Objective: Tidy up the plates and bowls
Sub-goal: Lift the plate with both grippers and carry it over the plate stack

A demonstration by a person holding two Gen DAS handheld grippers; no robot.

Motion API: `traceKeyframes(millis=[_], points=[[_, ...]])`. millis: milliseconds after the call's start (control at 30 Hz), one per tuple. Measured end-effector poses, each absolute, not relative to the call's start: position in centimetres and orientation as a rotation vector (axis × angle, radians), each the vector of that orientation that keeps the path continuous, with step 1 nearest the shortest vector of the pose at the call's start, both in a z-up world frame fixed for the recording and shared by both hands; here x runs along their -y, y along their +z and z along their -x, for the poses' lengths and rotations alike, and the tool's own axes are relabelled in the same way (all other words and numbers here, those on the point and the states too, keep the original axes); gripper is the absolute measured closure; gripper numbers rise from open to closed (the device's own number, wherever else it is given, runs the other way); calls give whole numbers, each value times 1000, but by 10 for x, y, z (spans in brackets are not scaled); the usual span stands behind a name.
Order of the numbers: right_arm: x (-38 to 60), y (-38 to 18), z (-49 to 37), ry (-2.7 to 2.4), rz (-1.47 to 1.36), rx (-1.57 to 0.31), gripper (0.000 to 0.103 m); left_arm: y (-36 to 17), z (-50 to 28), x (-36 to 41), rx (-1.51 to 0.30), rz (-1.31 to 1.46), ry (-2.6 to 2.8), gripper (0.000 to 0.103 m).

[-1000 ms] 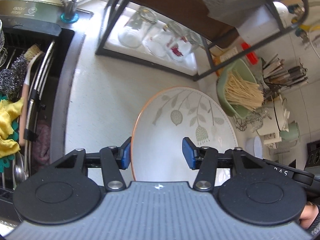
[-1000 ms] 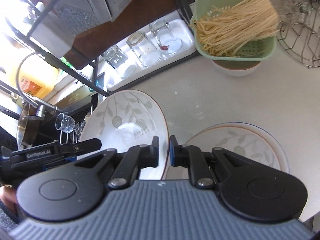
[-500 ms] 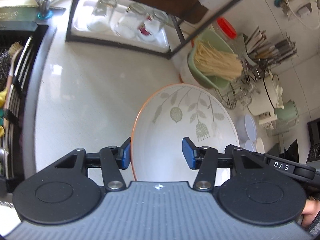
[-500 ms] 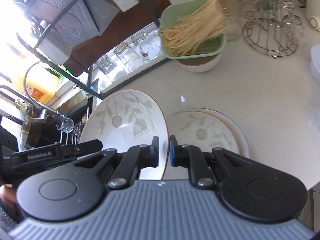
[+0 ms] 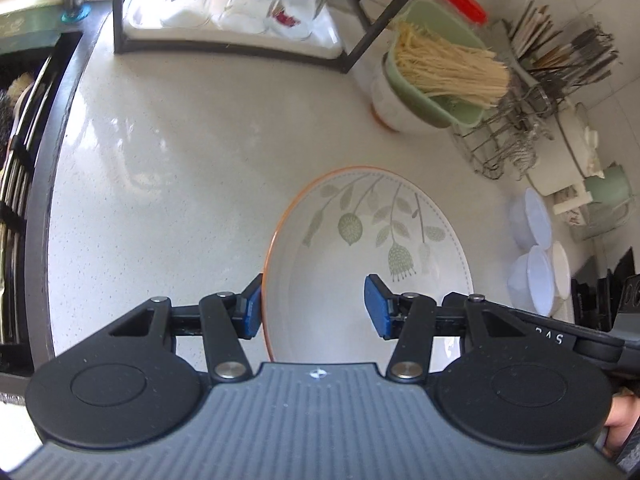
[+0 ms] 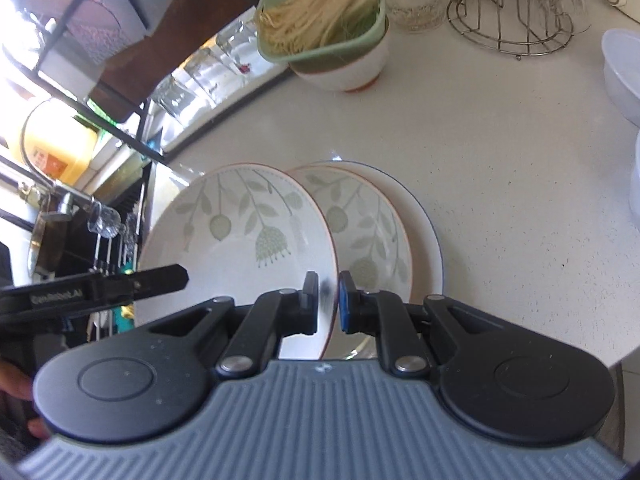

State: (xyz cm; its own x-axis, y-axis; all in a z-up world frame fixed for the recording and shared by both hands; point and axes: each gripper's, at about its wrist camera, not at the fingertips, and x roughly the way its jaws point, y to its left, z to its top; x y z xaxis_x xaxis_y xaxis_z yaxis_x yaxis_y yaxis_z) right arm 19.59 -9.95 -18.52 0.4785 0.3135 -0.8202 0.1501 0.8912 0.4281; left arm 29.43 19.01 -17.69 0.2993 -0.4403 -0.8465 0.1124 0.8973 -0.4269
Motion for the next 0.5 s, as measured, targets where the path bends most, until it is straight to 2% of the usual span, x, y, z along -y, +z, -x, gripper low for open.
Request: traceKeyframes(millis=[500], points=[[88,-207,-200,108,-431,-1052,88,-178,-311,-165,-1280,145,-314,47]])
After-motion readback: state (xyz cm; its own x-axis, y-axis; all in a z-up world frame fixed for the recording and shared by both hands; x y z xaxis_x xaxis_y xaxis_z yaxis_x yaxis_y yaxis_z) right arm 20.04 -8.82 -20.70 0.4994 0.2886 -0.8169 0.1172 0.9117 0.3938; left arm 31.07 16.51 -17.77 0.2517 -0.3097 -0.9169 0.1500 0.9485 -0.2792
